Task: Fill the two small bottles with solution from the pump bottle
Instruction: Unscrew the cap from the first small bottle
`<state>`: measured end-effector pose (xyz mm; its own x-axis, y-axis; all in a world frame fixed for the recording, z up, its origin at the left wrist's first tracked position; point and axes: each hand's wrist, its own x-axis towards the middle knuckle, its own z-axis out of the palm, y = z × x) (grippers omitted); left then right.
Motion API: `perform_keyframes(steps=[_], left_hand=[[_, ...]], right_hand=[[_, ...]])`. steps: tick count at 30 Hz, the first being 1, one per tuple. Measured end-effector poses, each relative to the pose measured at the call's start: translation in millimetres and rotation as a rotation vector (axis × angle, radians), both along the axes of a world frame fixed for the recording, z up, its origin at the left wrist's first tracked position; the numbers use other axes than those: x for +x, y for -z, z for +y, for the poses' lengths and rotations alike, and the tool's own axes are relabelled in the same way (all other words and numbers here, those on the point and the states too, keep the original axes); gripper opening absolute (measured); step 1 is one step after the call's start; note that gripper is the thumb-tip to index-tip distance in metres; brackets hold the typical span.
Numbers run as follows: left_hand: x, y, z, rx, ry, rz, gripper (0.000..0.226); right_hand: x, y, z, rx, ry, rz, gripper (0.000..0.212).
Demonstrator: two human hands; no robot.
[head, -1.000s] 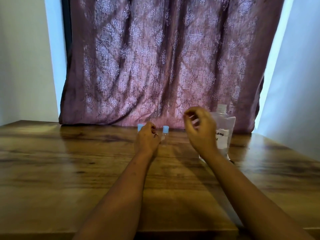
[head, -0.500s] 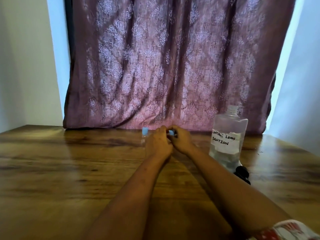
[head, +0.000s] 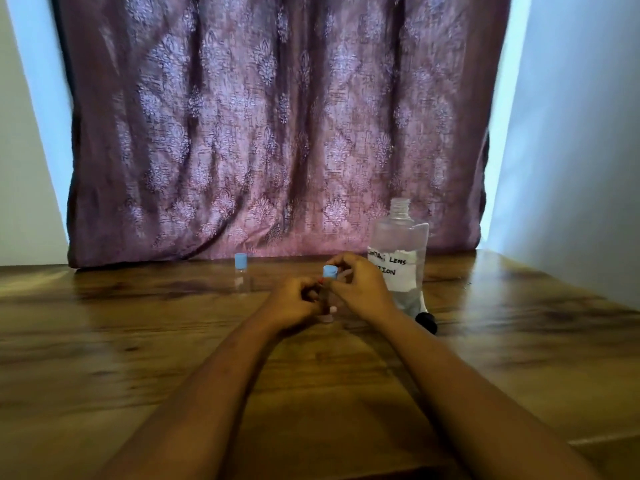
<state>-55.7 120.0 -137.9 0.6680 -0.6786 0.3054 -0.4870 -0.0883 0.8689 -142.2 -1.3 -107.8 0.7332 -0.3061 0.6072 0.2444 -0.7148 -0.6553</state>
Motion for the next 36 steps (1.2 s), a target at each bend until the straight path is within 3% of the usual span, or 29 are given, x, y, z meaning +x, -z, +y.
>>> perform_keyframes(steps=[10, 17, 21, 30, 36], left_hand=[[7.7, 8.0, -0.7, 0.064, 0.049, 0.072, 0.028], [7.6, 6.5, -1.5, 0.071, 0.12, 0.179, 0.024], [7.2, 5.7, 0.9, 0.09, 0.144, 0.203, 0.035], [6.2, 6.9, 0.9, 0.069, 0.136, 0.145, 0.019], [8.0, 7.0, 0.1, 0.075, 0.137, 0.179, 0.024]], right_hand=[[0.1, 5.4, -3.3, 0.107, -0.053, 0.058, 0.023], [-3.1, 2.1, -3.5, 0.065, -0.076, 0.076, 0.025], [-7.4, 0.1, -7.5, 0.053, -0.133, 0.101, 0.028], [-9.2, -1.3, -7.5, 0.266, -0.317, 0.195, 0.051], [-7.8, -1.6, -5.3, 0.172, -0.201, 0.071, 0.022]])
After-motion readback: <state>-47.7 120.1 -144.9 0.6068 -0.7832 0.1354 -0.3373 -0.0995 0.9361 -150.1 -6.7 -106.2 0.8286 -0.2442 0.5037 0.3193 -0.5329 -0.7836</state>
